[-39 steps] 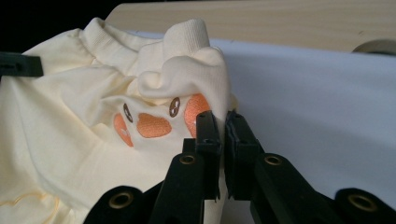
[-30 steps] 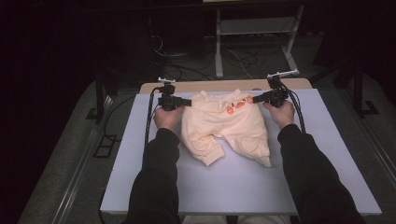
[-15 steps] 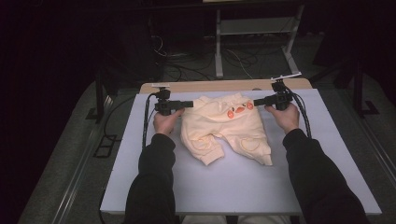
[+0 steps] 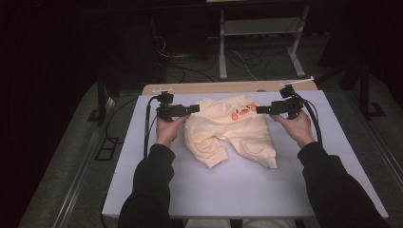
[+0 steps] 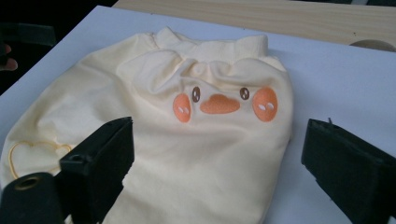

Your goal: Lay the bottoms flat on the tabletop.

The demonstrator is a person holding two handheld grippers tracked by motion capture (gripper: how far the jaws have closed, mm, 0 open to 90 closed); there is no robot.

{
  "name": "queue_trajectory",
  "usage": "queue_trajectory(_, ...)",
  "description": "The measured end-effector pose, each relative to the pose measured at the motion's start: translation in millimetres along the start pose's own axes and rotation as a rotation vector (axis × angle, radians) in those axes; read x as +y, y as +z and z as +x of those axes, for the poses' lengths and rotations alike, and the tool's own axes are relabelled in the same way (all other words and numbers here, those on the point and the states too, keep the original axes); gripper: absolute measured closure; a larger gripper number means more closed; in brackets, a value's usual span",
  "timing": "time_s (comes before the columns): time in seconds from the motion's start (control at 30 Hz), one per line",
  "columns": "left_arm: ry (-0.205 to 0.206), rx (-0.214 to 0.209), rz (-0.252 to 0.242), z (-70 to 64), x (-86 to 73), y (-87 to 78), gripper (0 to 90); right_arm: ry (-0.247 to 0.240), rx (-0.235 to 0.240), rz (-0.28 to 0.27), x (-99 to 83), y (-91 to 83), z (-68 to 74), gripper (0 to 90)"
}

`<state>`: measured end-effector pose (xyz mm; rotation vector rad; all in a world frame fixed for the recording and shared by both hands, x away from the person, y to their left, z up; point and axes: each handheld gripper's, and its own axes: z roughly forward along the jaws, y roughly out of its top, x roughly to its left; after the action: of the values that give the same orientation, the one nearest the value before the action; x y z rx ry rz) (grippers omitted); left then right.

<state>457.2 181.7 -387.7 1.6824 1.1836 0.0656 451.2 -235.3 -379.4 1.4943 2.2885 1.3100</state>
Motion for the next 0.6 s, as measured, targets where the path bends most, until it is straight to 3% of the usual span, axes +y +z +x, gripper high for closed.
queue_trajectory(0.13,-0.001,0.011,-0.008,0.0,-5.0,-8.1,0.0,-0.002,0.006,0.022,-8.1,-4.2,-0.3,4.2)
queue_trajectory(0.33,0.013,0.033,-0.018,2.2,-24.4,-16.9,0.0,0.018,0.070,0.036,-26.9,-12.3,5.4,2.3)
queue_trajectory(0.6,-0.026,0.029,-0.026,6.6,-45.5,-26.9,0.1,0.019,0.077,0.052,-48.0,-21.6,12.1,2.5)
